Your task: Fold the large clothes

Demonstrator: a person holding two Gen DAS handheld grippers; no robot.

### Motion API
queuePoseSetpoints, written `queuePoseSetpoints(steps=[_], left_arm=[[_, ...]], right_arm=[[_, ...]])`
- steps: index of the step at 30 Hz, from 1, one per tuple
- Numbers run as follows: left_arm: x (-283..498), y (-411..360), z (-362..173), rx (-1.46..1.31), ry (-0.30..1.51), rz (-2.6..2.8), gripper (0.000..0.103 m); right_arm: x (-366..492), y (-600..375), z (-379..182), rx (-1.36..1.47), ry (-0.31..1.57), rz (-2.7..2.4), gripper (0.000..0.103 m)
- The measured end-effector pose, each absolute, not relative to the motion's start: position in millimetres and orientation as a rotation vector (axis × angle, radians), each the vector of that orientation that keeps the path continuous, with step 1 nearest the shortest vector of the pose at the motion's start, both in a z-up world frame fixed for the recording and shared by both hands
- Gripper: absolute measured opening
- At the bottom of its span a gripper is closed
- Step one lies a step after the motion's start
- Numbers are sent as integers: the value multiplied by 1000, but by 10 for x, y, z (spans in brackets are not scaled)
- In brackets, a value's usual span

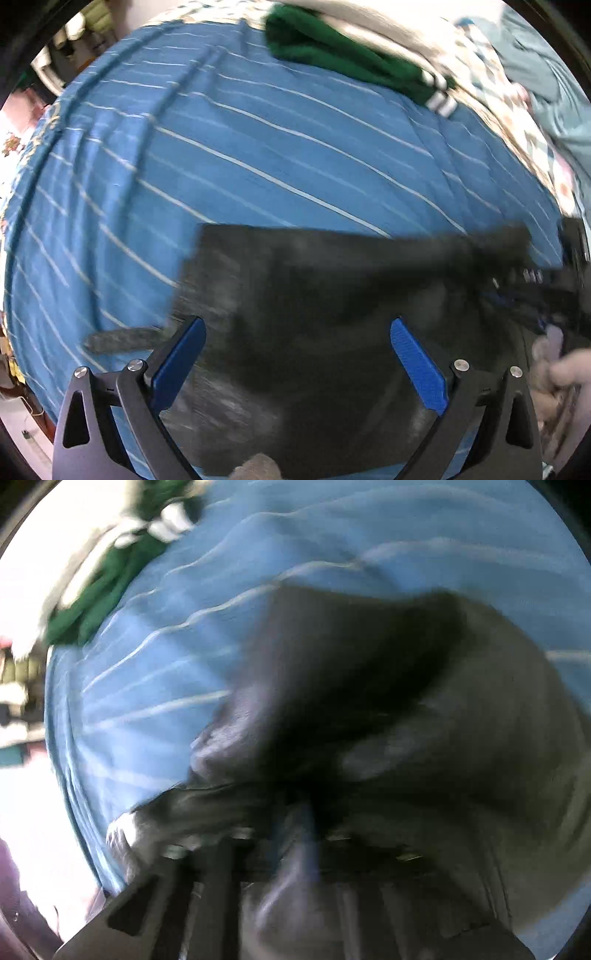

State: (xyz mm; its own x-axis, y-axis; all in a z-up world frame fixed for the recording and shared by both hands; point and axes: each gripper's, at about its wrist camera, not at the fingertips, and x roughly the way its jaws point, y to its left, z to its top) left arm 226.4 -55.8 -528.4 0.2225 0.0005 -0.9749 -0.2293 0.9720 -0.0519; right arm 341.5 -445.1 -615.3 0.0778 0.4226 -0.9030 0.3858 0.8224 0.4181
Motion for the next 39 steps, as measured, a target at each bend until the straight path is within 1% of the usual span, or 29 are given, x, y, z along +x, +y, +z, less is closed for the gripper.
queuePoseSetpoints(steps=[2,4,5,6,7,8,9,10,11,13,17,18,21,27,28,29,30,31,34,39], left_arm=[[2273,-745,-5267,-145,1328,163,102],[2254,-925,-5287,-103,1325,174,102],[2271,-987,-5314,-100,1334,172,102],[2272,-1081,-5344,-112,1346,160,102],[2269,-1134,-5368,-124,1350,156,102],[2284,-1156,-5394,-137,1349,154,102],[2276,-1211,-5432,-166,1345,147,102],[2269,-1252,-5523,-221,1351,134,102],[2265,-1280,-5659,-262,1377,138,102],[2264,-1334,-5897,-265,1429,179,102],[2230,-1408,-5932,-209,1375,194,103],[2224,-1406,-5930,-207,1373,189,103],[2197,-1376,-5918,-215,1373,171,103],[2251,-1363,-5904,-188,1390,148,103],[2271,-1365,-5906,-180,1389,142,103],[2289,-1378,-5911,-175,1388,138,103],[2307,-1385,-5916,-166,1385,134,103],[2314,-1410,-5919,-162,1382,133,103],[2346,-1408,-5947,-172,1387,129,103],[2323,-1364,-5941,-201,1371,127,103]], right_arm=[[3424,-4485,-6093,680,1542,75,1],[3283,-4694,-5936,793,1512,136,8],[3180,-4818,-5824,821,1481,140,9],[3022,-4998,-5667,832,1436,121,15],[2860,-5159,-5536,840,1397,100,27],[2684,-5329,-5431,859,1359,78,35],[2463,-5524,-5351,887,1328,43,51],[2254,-5700,-5316,915,1312,4,65],[2070,-5846,-5325,946,1302,-23,68],[1746,-6103,-5480,1014,1295,-58,68],[1454,-6427,-6058,1185,1275,-121,68],[1421,-6476,-6209,1264,1235,-95,68],[1549,-6446,-6468,1362,1122,19,68],[2026,-6326,-6578,1318,1017,112,69],[2090,-6277,-6583,1314,999,109,67],[2123,-6250,-6562,1312,989,107,63],[2151,-6228,-6537,1301,987,97,36],[2128,-6221,-6496,1306,973,113,26],[2176,-6171,-6199,1252,940,162,22],[2353,-5793,-5429,1098,909,320,21]])
